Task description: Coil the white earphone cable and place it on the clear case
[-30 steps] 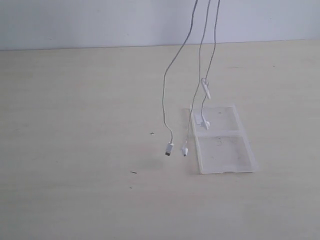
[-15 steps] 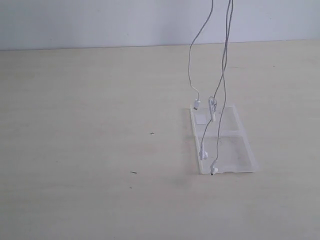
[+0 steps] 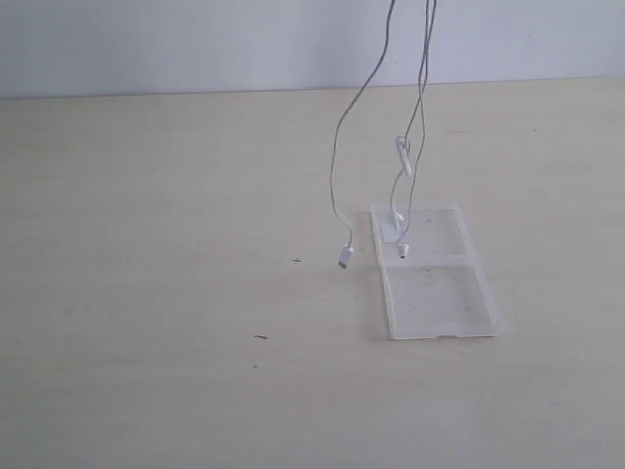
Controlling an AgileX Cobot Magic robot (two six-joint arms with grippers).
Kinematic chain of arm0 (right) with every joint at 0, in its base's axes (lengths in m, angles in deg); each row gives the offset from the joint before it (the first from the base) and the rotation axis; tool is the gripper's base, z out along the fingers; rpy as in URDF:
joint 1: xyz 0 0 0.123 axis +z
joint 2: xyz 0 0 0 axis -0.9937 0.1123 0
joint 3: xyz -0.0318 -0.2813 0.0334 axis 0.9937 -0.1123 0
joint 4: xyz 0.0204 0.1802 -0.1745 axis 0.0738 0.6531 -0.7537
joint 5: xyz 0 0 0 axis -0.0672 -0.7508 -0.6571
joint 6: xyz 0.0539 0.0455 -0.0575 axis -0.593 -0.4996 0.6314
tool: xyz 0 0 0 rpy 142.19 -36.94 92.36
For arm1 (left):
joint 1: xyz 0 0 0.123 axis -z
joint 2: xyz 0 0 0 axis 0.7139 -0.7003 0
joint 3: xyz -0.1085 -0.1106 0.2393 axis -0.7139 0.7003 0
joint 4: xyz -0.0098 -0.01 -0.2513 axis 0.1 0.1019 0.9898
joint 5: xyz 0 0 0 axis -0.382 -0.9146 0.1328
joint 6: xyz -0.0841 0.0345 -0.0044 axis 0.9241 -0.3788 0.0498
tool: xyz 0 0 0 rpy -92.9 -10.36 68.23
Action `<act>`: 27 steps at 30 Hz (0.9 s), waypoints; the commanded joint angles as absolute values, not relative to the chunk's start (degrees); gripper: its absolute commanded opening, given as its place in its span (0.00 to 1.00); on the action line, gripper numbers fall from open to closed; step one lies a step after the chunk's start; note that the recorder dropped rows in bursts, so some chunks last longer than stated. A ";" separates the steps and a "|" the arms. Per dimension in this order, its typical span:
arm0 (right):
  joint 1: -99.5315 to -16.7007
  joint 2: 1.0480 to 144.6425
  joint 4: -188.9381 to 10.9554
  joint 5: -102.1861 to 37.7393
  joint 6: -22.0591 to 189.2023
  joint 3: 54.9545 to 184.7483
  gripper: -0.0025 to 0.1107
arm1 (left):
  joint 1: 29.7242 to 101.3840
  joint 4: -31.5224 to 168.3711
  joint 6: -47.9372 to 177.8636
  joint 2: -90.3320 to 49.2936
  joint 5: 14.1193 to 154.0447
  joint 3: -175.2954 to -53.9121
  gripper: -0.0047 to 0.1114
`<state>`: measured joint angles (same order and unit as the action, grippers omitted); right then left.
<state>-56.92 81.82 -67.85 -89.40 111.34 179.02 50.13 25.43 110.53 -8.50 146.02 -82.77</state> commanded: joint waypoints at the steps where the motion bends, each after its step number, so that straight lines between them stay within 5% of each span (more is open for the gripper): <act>1: -56.89 81.89 -67.87 -89.24 111.38 179.34 0.02 | 52.62 16.60 113.61 -22.88 154.04 -88.57 0.04; 8: -56.89 81.89 -67.87 -89.37 111.38 179.34 0.02 | 60.67 15.63 113.61 -39.35 154.04 -96.32 0.11; 18: -56.89 81.89 -67.87 -89.33 111.15 179.34 0.02 | 64.09 16.97 112.98 -45.35 153.89 -100.94 0.63; 27: -56.89 81.89 -67.87 -88.97 111.15 179.34 0.02 | 68.46 19.15 111.37 -45.35 152.95 -103.78 0.65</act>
<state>-56.92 81.82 -67.85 -89.67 111.34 179.02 66.65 17.93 112.73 -45.44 153.07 -102.56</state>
